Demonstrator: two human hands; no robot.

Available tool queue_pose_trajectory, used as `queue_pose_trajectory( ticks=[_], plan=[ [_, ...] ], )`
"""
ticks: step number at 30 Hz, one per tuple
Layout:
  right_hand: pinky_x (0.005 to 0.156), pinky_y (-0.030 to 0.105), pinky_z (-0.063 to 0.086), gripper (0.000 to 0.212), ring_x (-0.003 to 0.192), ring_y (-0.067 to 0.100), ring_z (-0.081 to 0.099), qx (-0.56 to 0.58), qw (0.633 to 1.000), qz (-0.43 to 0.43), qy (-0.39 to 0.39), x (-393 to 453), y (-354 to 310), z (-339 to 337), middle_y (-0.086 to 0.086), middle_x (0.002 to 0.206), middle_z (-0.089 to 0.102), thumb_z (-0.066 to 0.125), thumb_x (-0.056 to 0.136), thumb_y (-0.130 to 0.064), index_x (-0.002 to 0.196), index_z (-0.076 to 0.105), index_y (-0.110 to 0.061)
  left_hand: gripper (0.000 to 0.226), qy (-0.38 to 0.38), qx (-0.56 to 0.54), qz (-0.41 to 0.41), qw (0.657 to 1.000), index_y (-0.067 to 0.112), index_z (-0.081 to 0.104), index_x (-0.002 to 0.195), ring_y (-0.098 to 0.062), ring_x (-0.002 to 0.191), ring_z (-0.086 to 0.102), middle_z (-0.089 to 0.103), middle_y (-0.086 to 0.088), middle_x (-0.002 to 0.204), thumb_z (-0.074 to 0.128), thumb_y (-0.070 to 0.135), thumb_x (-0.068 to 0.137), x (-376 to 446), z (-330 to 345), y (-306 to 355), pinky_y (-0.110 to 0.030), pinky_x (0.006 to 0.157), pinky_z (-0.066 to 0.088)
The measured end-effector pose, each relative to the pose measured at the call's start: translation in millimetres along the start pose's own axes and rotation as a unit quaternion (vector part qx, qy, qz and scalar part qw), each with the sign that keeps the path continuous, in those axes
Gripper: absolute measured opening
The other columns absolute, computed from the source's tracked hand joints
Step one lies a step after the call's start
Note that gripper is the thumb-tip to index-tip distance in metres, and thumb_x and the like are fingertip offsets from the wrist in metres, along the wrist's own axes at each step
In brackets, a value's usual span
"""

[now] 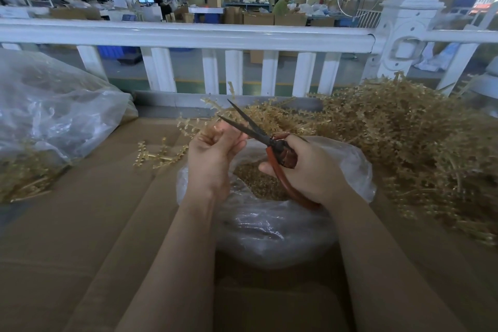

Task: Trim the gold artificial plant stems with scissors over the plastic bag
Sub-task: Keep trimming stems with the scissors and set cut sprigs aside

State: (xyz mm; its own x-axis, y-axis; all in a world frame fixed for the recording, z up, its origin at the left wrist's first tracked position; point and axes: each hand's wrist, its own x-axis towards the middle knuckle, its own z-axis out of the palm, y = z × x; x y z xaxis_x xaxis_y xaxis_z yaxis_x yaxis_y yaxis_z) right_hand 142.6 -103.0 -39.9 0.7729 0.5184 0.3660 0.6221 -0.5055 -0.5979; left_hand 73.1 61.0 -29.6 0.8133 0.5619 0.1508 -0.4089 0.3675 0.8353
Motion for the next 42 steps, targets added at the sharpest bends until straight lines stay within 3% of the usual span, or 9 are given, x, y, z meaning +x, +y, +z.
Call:
queue_pose_trajectory(
  ticks=[9,17,22,25,29,35,42],
  plan=[
    [0.056,0.008,0.032,0.052,0.074,-0.018,0.051,-0.063,0.997,-0.02,0.051,-1.1,-0.3,-0.4,-0.03,0.078,0.061,0.052,0.065,-0.091,0.095,0.055,-0.048,0.015,0.017,0.043,0.062,0.997,0.004,0.065,0.077,-0.013,0.074,0.07,0.071,-0.001,0.072,0.065,-0.004,0.089,-0.5,1.3,-0.2,-0.022,0.072,0.056],
    [0.054,0.015,0.035,0.056,0.068,-0.007,0.055,-0.076,0.996,-0.008,0.049,-0.5,-2.4,-2.1,-0.022,0.07,0.061,0.049,0.061,-0.094,0.086,0.058,-0.044,0.02,0.01,0.019,0.077,0.997,0.011,0.069,0.079,-0.012,0.074,0.071,0.072,0.003,0.071,0.064,-0.006,0.09,-2.1,3.0,2.6,-0.022,0.074,0.056],
    [0.053,0.015,0.034,0.061,0.065,-0.005,0.056,-0.075,0.996,-0.001,0.044,-0.3,-1.7,-1.8,-0.018,0.069,0.063,0.053,0.061,-0.092,0.085,0.063,-0.037,0.022,0.008,0.009,0.067,0.998,0.011,0.068,0.076,-0.013,0.075,0.07,0.071,-0.001,0.074,0.064,-0.006,0.089,-2.5,2.4,2.8,-0.022,0.075,0.056],
    [0.053,0.01,0.033,0.055,0.067,-0.007,0.058,-0.052,0.997,-0.005,0.05,-0.9,-1.9,-1.7,-0.021,0.067,0.063,0.055,0.061,-0.091,0.087,0.061,-0.043,0.011,0.007,-0.01,0.056,0.998,0.004,0.059,0.086,-0.013,0.074,0.07,0.064,-0.008,0.082,0.064,-0.004,0.089,-1.7,1.0,2.2,-0.023,0.076,0.056],
    [0.055,0.012,0.038,0.061,0.068,-0.005,0.059,-0.042,0.998,-0.01,0.047,-0.5,-1.2,-0.8,-0.018,0.07,0.065,0.055,0.06,-0.091,0.089,0.066,-0.039,0.007,0.005,-0.019,0.035,0.999,0.004,0.064,0.094,-0.013,0.075,0.071,0.068,-0.007,0.084,0.066,0.0,0.089,-1.5,-0.1,1.8,-0.023,0.076,0.058],
    [0.051,0.008,0.032,0.048,0.074,-0.015,0.055,-0.079,0.994,-0.03,0.068,-3.3,-1.2,-2.8,-0.026,0.072,0.06,0.052,0.067,-0.091,0.093,0.053,-0.05,0.012,-0.017,0.004,0.016,1.0,0.007,0.067,0.089,-0.011,0.074,0.069,0.071,-0.001,0.078,0.059,0.0,0.093,-2.8,0.2,3.2,-0.021,0.073,0.056],
    [0.052,0.008,0.033,0.049,0.076,-0.014,0.054,-0.077,0.994,-0.036,0.073,-4.2,0.0,-3.5,-0.025,0.076,0.06,0.054,0.07,-0.087,0.095,0.054,-0.046,0.014,-0.038,0.006,-0.019,0.999,0.008,0.064,0.083,-0.012,0.075,0.067,0.068,-0.003,0.079,0.058,0.001,0.094,-5.4,3.1,3.9,-0.022,0.071,0.053]
  ],
)
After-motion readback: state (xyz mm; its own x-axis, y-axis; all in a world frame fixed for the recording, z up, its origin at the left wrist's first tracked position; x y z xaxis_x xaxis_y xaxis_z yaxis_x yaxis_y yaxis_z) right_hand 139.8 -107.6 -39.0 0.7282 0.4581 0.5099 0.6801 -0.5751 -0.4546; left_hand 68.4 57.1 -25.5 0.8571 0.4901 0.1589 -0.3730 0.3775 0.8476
